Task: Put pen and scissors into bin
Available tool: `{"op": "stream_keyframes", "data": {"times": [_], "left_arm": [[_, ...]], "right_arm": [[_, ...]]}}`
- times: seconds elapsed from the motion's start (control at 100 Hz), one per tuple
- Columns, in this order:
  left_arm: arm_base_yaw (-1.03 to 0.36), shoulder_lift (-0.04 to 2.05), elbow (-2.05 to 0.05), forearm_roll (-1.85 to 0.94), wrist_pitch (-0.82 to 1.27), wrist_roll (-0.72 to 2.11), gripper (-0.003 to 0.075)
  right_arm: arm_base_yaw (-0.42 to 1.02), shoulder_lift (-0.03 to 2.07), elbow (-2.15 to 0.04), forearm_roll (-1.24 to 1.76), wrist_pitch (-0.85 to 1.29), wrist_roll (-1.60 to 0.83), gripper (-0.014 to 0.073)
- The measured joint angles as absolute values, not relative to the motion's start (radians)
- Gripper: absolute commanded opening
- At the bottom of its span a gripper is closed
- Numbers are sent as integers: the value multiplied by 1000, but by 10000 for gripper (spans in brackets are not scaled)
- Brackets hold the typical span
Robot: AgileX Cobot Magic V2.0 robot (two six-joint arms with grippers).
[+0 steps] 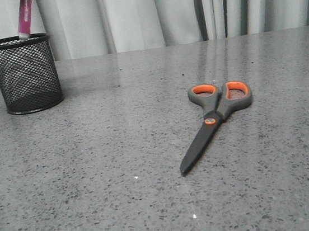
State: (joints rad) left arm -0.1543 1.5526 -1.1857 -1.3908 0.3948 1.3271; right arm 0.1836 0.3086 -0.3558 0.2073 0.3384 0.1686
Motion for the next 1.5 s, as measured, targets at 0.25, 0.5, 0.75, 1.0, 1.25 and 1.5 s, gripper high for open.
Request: {"op": "stream_keyframes", "data": {"times": [0.25, 0.5, 0.75, 1.0, 1.25, 1.5], "left_arm": [[-152, 1553, -1127, -1386, 356, 1327, 129], [-149, 1553, -1125, -1386, 349, 1327, 559], [-149, 1435, -1125, -1386, 365, 1327, 391], [-144, 1108, -1125, -1381, 504, 1327, 316], [-181, 929, -1086, -1358, 539, 1327, 316], [-192, 830, -1016, -1337, 523, 1327, 316]], "right_arm": [[184, 309, -356, 207, 341, 169, 369], [184, 309, -356, 207, 341, 169, 369], [184, 314, -384, 207, 363, 147, 355], [261, 581, -696, 207, 533, -39, 334], [505, 1151, -1149, 173, 814, -91, 289], [588, 1605, -1506, 135, 1081, 65, 395]]}}
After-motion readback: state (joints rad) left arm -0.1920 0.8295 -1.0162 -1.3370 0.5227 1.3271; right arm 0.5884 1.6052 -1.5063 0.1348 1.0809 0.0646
